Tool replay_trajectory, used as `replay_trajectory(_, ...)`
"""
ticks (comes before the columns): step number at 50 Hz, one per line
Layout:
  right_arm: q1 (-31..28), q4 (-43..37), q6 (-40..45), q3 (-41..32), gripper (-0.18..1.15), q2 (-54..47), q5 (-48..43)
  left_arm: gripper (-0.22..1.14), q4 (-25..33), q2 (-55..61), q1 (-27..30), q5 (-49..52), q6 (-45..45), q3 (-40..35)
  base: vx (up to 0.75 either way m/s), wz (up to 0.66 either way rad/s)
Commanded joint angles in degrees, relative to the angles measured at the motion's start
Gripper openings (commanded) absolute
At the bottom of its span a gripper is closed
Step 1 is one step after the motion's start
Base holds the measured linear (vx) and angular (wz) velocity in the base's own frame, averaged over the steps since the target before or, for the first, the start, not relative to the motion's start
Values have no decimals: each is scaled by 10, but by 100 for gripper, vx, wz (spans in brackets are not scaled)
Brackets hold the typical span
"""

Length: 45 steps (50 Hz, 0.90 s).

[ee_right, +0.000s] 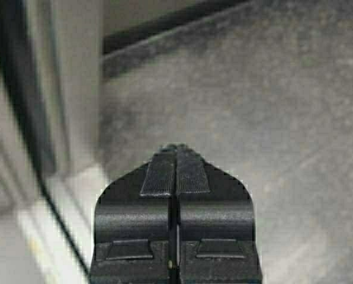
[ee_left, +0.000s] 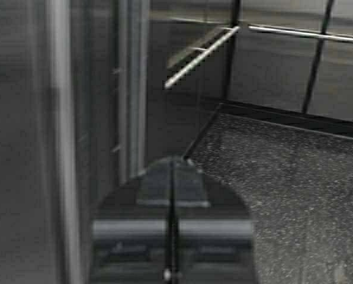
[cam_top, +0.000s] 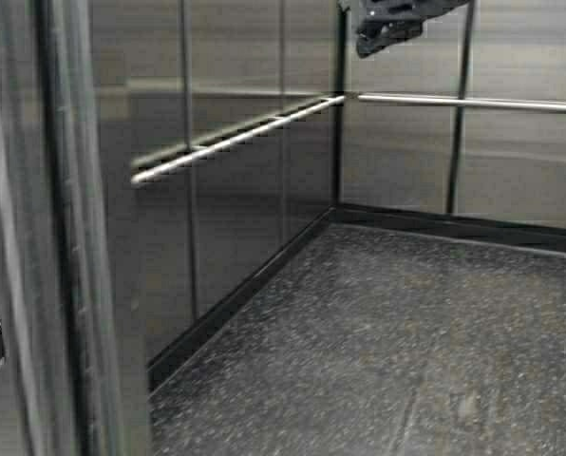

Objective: Navigate to elevator, push the call button, then enter the elevator

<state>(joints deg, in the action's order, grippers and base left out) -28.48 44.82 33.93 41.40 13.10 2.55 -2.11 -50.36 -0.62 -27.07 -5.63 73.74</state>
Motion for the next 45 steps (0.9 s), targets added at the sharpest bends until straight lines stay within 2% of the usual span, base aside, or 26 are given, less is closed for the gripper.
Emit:
replay_trajectory(1, -1, -2, 0, -11, 6, 12, -4, 2, -3, 6, 1, -4, 2, -11, 42, -20)
replay_trajectory(16, 11, -45, 5, -3, 6, 13, -5, 2, -8, 16, 1, -4, 1, -11, 43, -22)
replay_trajectory(45, 20, -50, 5, -7, 6, 13, -6, 2, -16, 3, 1, -10, -5, -14, 41, -34)
